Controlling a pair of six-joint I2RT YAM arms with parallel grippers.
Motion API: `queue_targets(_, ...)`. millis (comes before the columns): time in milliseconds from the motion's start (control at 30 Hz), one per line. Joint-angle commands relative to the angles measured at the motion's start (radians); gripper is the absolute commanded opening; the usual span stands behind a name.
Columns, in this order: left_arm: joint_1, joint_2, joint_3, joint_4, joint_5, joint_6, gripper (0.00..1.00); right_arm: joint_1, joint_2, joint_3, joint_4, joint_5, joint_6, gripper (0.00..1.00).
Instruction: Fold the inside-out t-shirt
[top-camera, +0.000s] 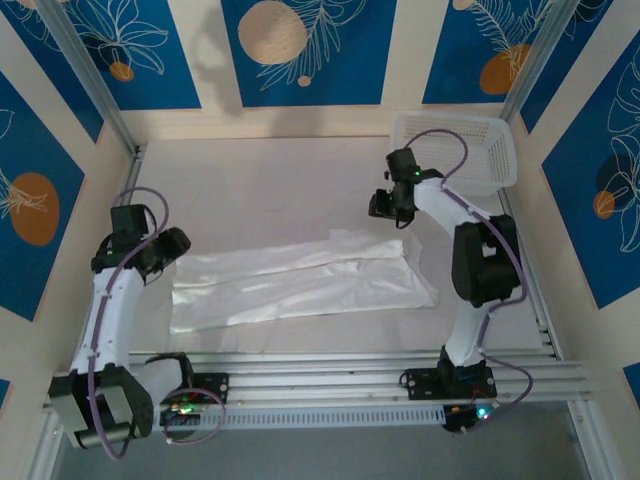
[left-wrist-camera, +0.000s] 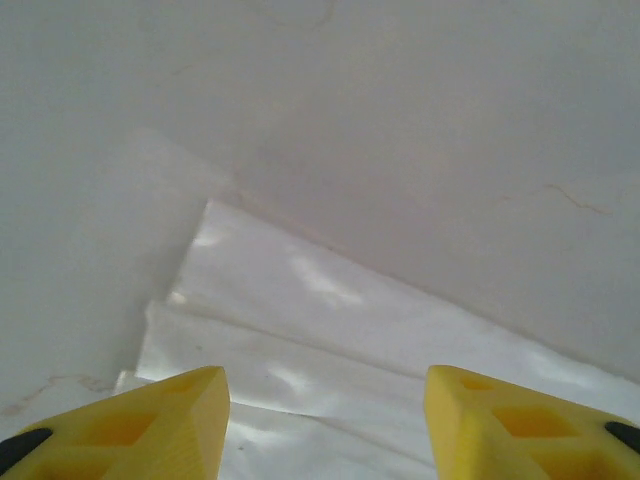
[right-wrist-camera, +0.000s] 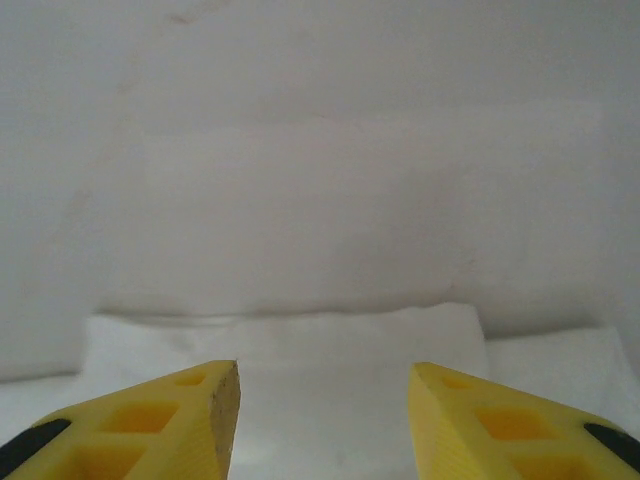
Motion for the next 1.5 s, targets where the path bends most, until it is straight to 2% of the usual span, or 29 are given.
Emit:
queue_targets(0,-0.02,-0.013,-0.04,-0.017,0.044,0.041,0.54,-0.002,0.073,0.044,-0.035,0.006,-0.052,0.5)
queue_targets(100,-0.027,-0.003,-0.059,-0.017,0.046,0.041,0.54,0.01,0.124,0.074,-0.063,-0.058,-0.073,0.44)
queue_targets(200,-0.032,0.004,-0.062,-0.014,0.039,0.037,0.55,0.023,0.089,0.043,-0.043,-0.049,-0.069,0.28)
queue_targets(300,-0.036,0.008,-0.062,-0.003,0.033,0.03,0.55,0.018,0.052,0.017,-0.024,-0.053,-0.063,0.15)
queue_targets(467,-0.047,0.024,-0.057,-0.003,0.028,0.029,0.55,0.014,0.025,0.017,-0.03,-0.08,-0.065,0.0)
queue_targets(633,-0.051,0.024,-0.062,-0.001,0.023,0.029,0.55,0.013,-0.043,0.001,-0.033,-0.113,-0.049,0.0)
queue_targets(767,-0.054,0.024,-0.066,0.0,0.021,0.029,0.55,0.015,-0.193,-0.103,0.001,-0.144,-0.02,0.0)
queue_targets(900,-0.057,0.031,-0.069,0.005,0.027,0.024,0.56,0.042,-0.433,-0.374,0.067,-0.142,0.101,0.0)
queue_targets(1000,-0.06,0.04,-0.071,0.013,0.027,0.021,0.56,0.134,-0.697,-0.662,0.111,-0.066,0.253,0.0)
queue_targets(1033,-0.065,0.044,-0.072,0.02,0.028,0.02,0.55,0.17,-0.787,-0.746,0.12,-0.04,0.301,0.03)
queue_targets(1133,-0.073,0.059,-0.066,0.034,0.033,0.018,0.56,0.199,-0.999,-0.884,0.092,0.003,0.393,0.36)
queue_targets(1167,-0.078,0.064,-0.061,0.033,0.033,0.019,0.56,0.197,-1.05,-0.898,0.097,0.006,0.389,0.45)
queue_targets(1200,-0.083,0.067,-0.057,0.034,0.033,0.019,0.56,0.195,-1.077,-0.896,0.112,0.008,0.372,0.49)
queue_targets(1300,-0.103,0.067,-0.049,0.035,0.033,0.024,0.56,0.194,-1.001,-0.809,0.165,-0.013,0.277,0.51)
queue_targets(1467,-0.141,0.037,-0.061,0.07,0.14,0.034,0.59,0.206,-0.617,-0.547,0.155,-0.131,0.197,0.5)
